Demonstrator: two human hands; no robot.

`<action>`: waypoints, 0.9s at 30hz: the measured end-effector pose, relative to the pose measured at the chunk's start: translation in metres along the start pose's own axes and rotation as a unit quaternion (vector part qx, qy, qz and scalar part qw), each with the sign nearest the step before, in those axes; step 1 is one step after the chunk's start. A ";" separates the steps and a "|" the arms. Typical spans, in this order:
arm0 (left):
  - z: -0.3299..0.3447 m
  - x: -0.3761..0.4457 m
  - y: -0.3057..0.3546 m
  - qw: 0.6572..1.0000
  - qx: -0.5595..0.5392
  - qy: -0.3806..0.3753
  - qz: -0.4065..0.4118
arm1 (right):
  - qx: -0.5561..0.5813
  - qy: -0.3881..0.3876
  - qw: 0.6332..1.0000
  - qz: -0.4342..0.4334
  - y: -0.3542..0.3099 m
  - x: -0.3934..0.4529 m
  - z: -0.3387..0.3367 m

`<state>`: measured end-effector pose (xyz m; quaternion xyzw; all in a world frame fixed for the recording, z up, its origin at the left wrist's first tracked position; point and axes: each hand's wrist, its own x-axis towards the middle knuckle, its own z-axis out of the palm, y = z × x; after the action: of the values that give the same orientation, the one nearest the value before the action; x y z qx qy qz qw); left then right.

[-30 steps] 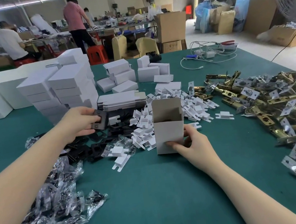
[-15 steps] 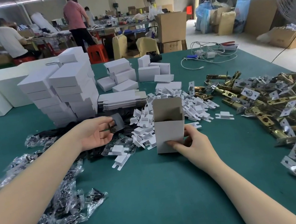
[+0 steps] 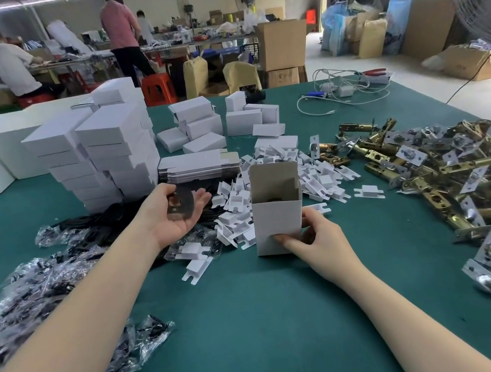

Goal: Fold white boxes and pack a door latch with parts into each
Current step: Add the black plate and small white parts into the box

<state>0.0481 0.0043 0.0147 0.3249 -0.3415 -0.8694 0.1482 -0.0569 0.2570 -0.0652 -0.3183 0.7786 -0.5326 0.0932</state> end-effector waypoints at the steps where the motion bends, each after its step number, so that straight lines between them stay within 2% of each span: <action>1: 0.002 -0.001 0.000 1.000 0.000 -0.010 0.001 | 0.001 -0.001 1.000 0.000 0.000 0.000 0.000; 6: 0.025 -0.018 0.003 0.994 0.043 -0.032 0.090 | 0.004 -0.006 1.000 0.007 0.001 0.001 0.000; 9: 0.049 -0.042 0.003 0.980 0.025 -0.089 0.175 | 0.000 -0.006 1.000 0.008 0.002 0.002 0.001; 11: 0.065 -0.059 0.000 0.958 0.066 -0.135 0.242 | 0.000 -0.004 1.000 0.004 0.001 0.001 0.001; 12: 0.070 -0.066 -0.001 0.934 0.132 -0.156 0.292 | 0.000 -0.002 1.000 0.003 0.001 0.001 0.001; 13: 0.075 -0.071 -0.003 0.896 0.224 -0.173 0.342 | 0.001 0.001 1.000 0.003 0.001 0.001 0.002; 15: 0.083 -0.076 -0.008 0.792 0.409 -0.193 0.410 | 0.006 0.010 1.000 0.007 0.002 0.002 0.002; 19: 0.100 -0.064 -0.017 0.615 0.619 -0.196 0.447 | 0.007 0.011 1.000 0.004 0.002 0.002 0.002; 20: 0.103 -0.061 -0.019 0.581 0.653 -0.202 0.442 | 0.006 0.010 1.000 0.003 0.002 0.002 0.001; 21: 0.105 -0.058 -0.019 0.556 0.676 -0.204 0.438 | 0.004 0.010 1.000 0.003 0.001 0.002 0.001; 23: 0.108 -0.052 -0.017 0.529 0.704 -0.191 0.434 | 0.001 0.008 1.000 0.005 0.002 0.002 0.000; 25: 0.111 -0.047 -0.015 0.512 0.732 -0.195 0.405 | -0.001 0.006 1.000 0.004 0.001 0.001 0.000; 27: 0.113 -0.044 -0.014 0.509 0.751 -0.205 0.366 | -0.001 0.005 1.000 0.004 0.001 0.001 0.000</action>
<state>0.0054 0.0921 0.0882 -0.0269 -0.9765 -0.1983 0.0795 -0.0586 0.2567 -0.0658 -0.3124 0.7812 -0.5329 0.0910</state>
